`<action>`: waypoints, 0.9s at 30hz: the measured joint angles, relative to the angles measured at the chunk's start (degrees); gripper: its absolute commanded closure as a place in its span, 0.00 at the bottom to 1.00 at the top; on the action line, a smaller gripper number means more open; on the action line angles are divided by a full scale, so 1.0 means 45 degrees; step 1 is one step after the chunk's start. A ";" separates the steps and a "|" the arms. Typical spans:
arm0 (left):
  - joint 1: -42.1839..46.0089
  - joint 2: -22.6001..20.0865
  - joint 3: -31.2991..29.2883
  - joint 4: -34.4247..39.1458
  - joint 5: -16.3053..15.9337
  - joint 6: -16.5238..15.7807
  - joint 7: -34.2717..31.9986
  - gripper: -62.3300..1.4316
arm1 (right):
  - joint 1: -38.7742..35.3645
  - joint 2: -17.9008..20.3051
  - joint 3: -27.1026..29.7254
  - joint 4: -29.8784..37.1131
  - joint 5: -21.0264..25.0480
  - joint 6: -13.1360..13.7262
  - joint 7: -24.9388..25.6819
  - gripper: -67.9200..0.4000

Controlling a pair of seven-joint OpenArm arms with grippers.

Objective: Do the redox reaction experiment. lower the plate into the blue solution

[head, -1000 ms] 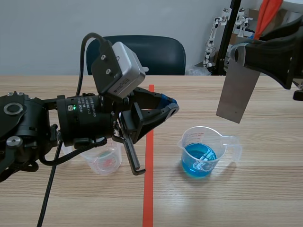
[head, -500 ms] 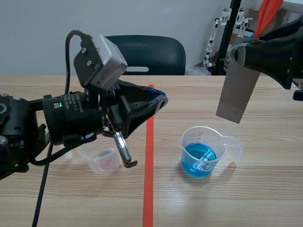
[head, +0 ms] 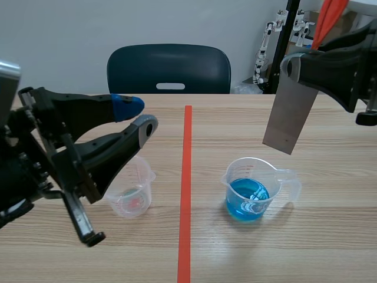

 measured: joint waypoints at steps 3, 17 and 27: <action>0.1171 0.0005 -0.0709 0.0253 0.0000 0.0000 -0.0758 0.09 | 0.0000 -0.0257 -0.0005 0.0000 -0.0296 0.0000 -0.0083 0.99; 0.4988 0.2438 -0.2472 0.0311 0.0058 0.0340 -0.2501 0.00 | 0.0000 -0.1151 -0.0835 -0.0505 -0.2118 0.0000 0.0554 0.99; 0.6003 0.3016 -0.2424 0.0204 0.0146 0.1103 -0.1394 0.00 | 0.0000 -0.1826 -0.1093 -0.1311 -0.3614 -0.0005 0.1122 0.99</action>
